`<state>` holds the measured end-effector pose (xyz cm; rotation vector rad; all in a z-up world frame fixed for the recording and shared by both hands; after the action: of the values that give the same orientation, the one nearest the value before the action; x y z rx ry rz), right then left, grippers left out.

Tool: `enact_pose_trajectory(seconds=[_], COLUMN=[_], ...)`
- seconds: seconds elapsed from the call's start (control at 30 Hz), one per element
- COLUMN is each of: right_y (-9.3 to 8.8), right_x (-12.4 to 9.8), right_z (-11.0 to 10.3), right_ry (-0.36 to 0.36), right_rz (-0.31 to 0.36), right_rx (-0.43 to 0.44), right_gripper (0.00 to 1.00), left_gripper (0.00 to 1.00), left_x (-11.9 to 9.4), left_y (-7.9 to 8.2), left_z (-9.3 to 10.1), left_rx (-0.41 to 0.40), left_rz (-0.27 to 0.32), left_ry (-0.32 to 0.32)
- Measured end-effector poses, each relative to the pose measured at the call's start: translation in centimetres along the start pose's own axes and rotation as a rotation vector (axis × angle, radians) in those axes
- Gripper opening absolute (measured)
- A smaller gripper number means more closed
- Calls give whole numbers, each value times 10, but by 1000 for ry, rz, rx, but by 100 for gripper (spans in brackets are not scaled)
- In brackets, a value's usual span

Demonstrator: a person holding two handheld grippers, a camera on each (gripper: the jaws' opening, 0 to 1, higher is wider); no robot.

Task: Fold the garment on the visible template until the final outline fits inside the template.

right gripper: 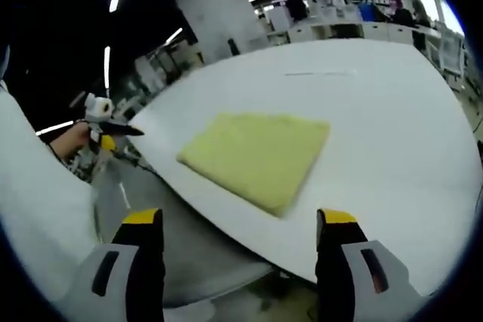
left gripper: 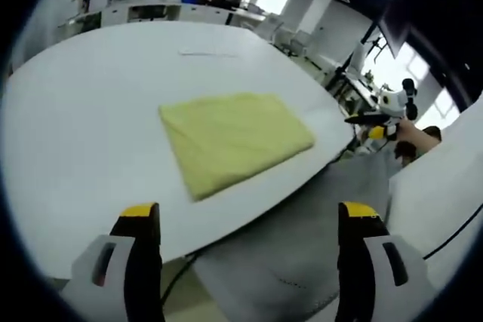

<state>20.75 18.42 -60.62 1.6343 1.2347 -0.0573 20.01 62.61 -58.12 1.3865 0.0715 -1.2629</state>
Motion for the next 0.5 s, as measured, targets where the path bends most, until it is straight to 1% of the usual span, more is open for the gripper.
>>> enact_pose_trajectory(seconds=[0.2, 0.4, 0.5], right_y=[-3, -10, -12], right_x=[7, 16, 20], right_z=[5, 14, 17], right_ry=[-3, -10, -16], right_rz=[14, 7, 8], right_rx=[3, 10, 18], right_gripper=[75, 68, 65], left_gripper=[88, 78, 75], left_x=[7, 19, 26], left_y=[-5, -8, -12], left_z=[-6, -13, -16], left_rx=[6, 3, 0], left_rz=[2, 22, 9], left_ry=[9, 9, 10])
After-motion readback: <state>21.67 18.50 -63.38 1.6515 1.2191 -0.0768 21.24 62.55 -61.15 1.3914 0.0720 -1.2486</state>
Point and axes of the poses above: the point that each gripper's makers call its tool centre point, and the gripper's own axes: x roughly forward along the fingers, z roughly to its right, y roughly out of its top, the point moved 7 cm from there along -x, roughly backward along the fingers, and after that the axes turned 7 degrees about x, right-handed, at the moved point
